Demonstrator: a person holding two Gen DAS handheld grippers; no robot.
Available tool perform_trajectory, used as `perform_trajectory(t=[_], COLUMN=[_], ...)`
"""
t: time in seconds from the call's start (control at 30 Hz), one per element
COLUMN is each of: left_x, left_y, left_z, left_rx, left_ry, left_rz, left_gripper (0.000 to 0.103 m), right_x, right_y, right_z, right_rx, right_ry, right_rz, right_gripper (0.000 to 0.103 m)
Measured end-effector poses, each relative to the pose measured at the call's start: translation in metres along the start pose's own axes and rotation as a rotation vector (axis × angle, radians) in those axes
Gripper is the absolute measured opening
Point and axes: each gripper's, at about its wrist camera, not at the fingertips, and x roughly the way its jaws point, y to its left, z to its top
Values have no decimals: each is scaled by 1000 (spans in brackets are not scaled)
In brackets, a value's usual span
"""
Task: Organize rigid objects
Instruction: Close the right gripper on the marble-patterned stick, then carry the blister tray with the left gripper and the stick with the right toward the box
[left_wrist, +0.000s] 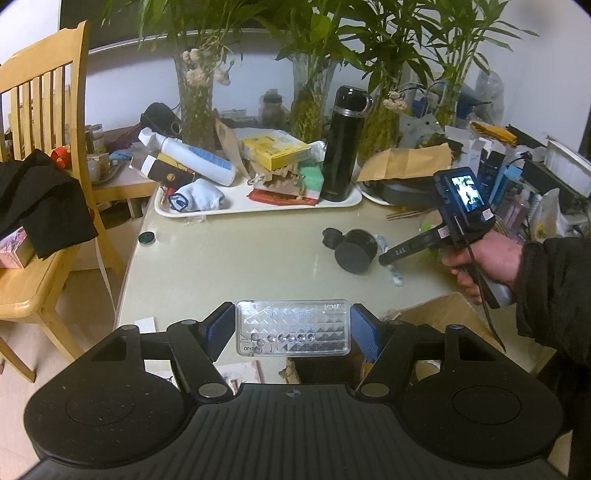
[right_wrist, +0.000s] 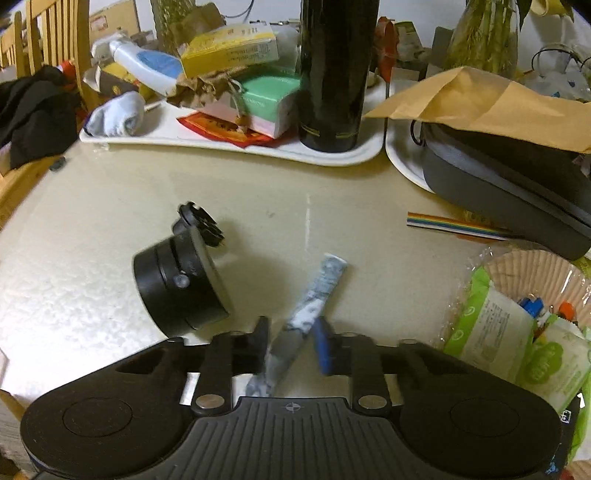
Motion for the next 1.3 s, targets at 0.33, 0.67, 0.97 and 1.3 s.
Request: perform_trajectory(t=[0.33,0.67,0.97,1.3], left_x=[2,1,-2,-5], left_y=[-6,-8,-7,-8], left_z=[-2,-4,-2,-5], left_rx=[7,20,2,-4], left_ry=[12,22,24,35], left_rz=[-13,-6,7,3], left_gripper=[67,67,67,67], right_x=[-2,-10,-36,-71], right_y=[-10,-11,-7,-2], right_z=[0,2,2,-1], right_rx=[69,77,66,82], right_ry=[-16,-24,-68,-114], right_rz=[-19,-20,20,71], right_gripper=[17,17,17,17])
